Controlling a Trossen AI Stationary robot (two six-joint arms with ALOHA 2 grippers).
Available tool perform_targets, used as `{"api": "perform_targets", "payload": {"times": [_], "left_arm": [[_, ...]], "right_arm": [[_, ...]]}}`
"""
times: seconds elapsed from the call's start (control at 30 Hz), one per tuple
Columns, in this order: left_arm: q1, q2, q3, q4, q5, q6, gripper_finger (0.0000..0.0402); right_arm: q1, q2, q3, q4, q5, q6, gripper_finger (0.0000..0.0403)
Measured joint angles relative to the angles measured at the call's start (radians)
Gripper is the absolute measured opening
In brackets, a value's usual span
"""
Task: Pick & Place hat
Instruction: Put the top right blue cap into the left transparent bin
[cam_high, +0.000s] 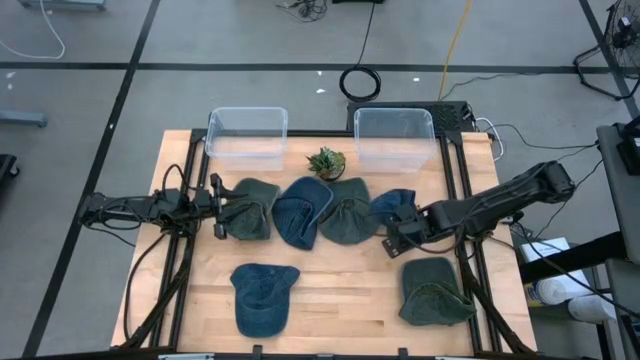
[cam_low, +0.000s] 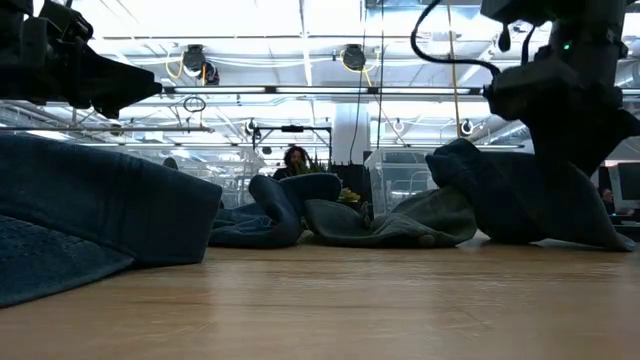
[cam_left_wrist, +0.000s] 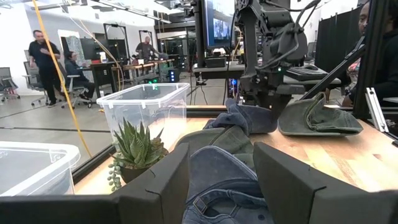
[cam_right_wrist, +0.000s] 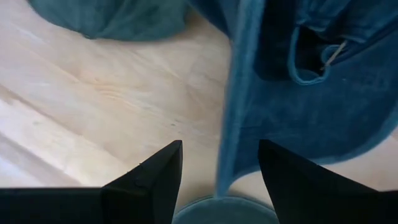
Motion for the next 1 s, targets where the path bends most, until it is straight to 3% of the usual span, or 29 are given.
{"api": "perform_targets", "payload": {"times": [0.23, 0.5, 1.0], "left_arm": [[0.000, 0.000, 0.000, 0.000, 0.000, 0.000, 0.0187], [0.000, 0.000, 0.000, 0.000, 0.000, 0.000, 0.0187], [0.000, 0.000, 0.000, 0.000, 0.000, 0.000, 0.0186]], "right_arm": [[0.000, 0.009, -0.019, 0.013, -0.003, 0.001, 0.0175], [0.000, 0.009, -0.019, 0.016, -0.006, 0.002, 0.0017], [0.000, -0.011, -0.019, -0.031, -0.004, 0.005, 0.0002]]}}
